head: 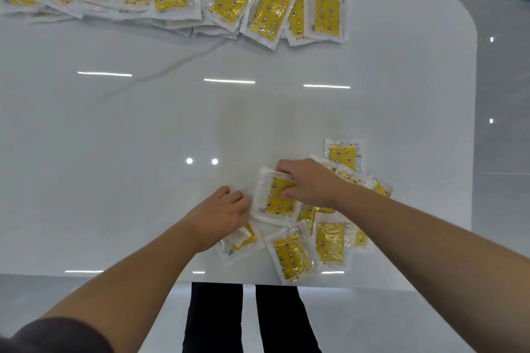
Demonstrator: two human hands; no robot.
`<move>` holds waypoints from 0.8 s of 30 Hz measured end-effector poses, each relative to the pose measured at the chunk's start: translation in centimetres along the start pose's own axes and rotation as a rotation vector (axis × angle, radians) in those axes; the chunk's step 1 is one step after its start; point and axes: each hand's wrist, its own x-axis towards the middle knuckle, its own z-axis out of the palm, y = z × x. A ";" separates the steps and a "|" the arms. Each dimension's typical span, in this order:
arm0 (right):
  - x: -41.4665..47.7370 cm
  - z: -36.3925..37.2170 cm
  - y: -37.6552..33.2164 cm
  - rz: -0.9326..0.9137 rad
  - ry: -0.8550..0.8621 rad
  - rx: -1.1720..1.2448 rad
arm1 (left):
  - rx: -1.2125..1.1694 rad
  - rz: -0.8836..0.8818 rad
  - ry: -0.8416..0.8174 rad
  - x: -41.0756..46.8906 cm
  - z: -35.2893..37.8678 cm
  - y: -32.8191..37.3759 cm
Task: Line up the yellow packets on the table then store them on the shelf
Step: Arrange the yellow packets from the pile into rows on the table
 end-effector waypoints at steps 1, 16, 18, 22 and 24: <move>-0.3 -0.6 -0.1 -0.033 -0.063 -0.037 | 0.043 -0.001 -0.005 0.3 0.2 0.1; -1.3 8.5 1.4 -0.410 -0.187 -0.763 | -0.637 -0.602 -0.012 0.0 1.0 -0.7; -1.1 8.0 1.2 -0.362 -0.211 -0.672 | -0.819 -0.703 -0.003 0.0 0.9 -0.9; -0.4 4.7 -0.1 -0.159 -0.173 -0.266 | -1.195 -0.891 0.099 -0.2 -0.3 -2.8; 0.5 2.4 -0.7 -0.072 -0.114 -0.079 | -1.288 -0.943 0.150 -0.4 -1.3 -4.4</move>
